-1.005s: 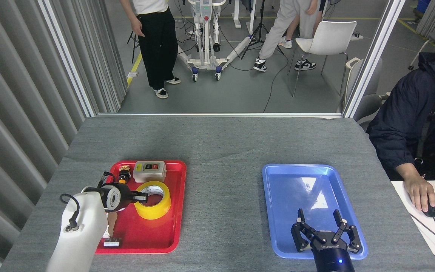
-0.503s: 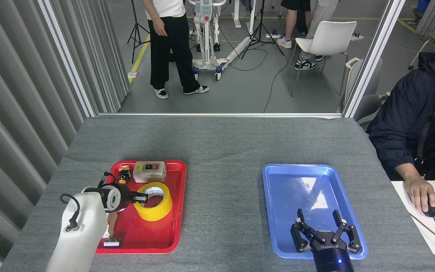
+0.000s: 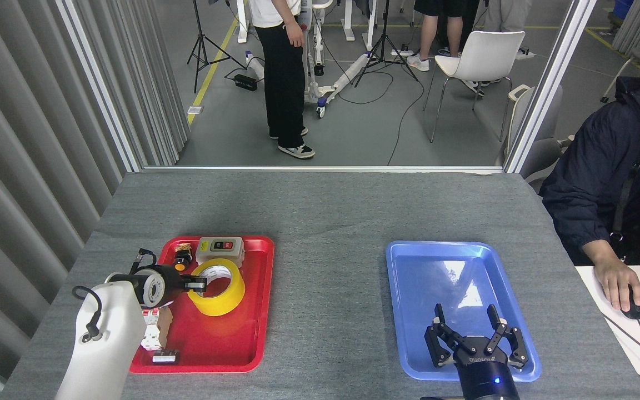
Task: Place and move tape with both arms
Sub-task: 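Lift the tape out of the red tray and carry it toward the right gripper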
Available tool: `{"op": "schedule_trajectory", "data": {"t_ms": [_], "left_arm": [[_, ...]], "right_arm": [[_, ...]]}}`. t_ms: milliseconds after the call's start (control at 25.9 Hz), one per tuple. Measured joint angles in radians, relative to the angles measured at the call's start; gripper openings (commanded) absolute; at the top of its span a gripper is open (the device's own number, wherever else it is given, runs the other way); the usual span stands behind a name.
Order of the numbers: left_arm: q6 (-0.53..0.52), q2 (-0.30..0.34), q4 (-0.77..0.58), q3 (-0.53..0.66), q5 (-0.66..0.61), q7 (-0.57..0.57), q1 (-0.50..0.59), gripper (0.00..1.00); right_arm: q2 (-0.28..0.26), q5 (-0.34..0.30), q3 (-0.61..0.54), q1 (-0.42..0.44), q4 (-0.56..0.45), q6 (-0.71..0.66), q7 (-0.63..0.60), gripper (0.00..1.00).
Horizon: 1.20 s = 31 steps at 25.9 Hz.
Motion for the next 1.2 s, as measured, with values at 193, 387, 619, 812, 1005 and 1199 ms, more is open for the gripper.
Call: {"op": "schedule_trajectory", "data": {"t_ms": [193, 387, 619, 812, 1005, 1199], "left_arm": [[-0.041, 0.024, -0.077, 0.085, 0.115, 0.0, 0.027, 0.0], [-0.165, 0.035, -0.167, 0.149, 0.276, -0.003, 0.084, 0.0], [-0.319, 0.014, -0.217, 0.178, 0.507, -0.045, 0.176, 0.0], [-0.386, -0.006, -0.276, 0.149, 0.721, -0.067, 0.292, 0.0], [-0.387, -0.054, -0.486, 0.106, 0.869, -0.071, 0.496, 0.0], [-0.353, -0.133, -0.582, 0.103, 0.904, -0.069, 0.552, 0.0]], "right_arm": [[-0.003, 0.0, 0.0, -0.002, 0.0, 0.0, 0.001, 1.0], [-0.01, -0.002, 0.001, 0.003, 0.0, 0.002, -0.004, 1.0], [-0.015, -0.004, 0.001, 0.012, 0.0, 0.002, -0.013, 1.0], [-0.021, -0.005, 0.003, 0.015, 0.0, 0.001, -0.04, 1.0], [-0.079, -0.004, 0.038, 0.026, 0.002, -0.002, -0.133, 1.0], [-0.19, -0.007, 0.119, 0.061, 0.011, 0.007, -0.222, 1.0]]}}
